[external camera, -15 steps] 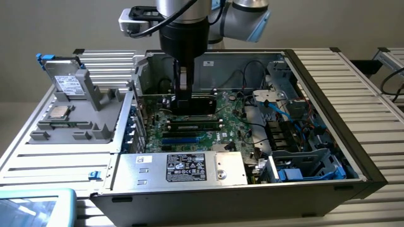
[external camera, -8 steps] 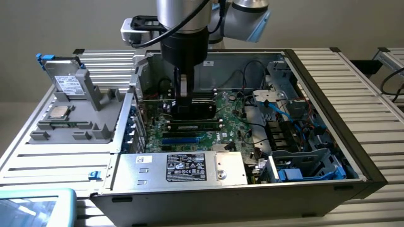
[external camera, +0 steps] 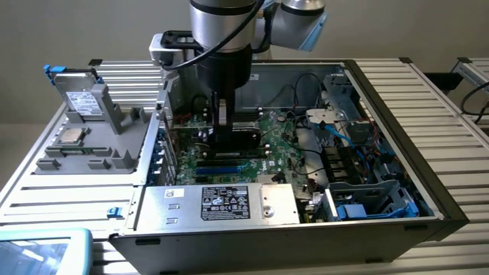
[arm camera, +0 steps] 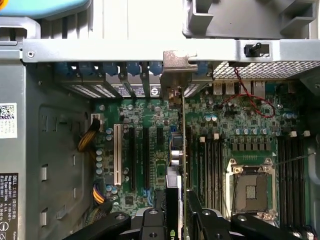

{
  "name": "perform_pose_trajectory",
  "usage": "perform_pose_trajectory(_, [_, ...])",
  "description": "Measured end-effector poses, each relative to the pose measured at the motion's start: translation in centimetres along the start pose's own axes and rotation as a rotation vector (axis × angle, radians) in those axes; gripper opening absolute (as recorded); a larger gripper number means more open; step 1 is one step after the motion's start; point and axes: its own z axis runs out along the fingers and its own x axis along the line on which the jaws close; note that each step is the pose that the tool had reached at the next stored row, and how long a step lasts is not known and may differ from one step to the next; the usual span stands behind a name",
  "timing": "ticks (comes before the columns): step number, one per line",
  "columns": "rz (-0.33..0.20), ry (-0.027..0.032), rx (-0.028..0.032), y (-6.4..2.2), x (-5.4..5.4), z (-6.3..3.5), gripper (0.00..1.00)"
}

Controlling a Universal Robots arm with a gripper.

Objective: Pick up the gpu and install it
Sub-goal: 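Insert the gpu into the slot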

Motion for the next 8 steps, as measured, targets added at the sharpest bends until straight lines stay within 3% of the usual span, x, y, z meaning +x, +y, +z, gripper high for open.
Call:
perform_pose_trajectory(5, [-0.001, 0.0024, 0.0002, -0.02, -0.3, 0.92, 0.28])
perform_pose_trajectory(8, [-0.001, 0.0079, 0.0001, -0.03, -0.4, 1.42, 0.28])
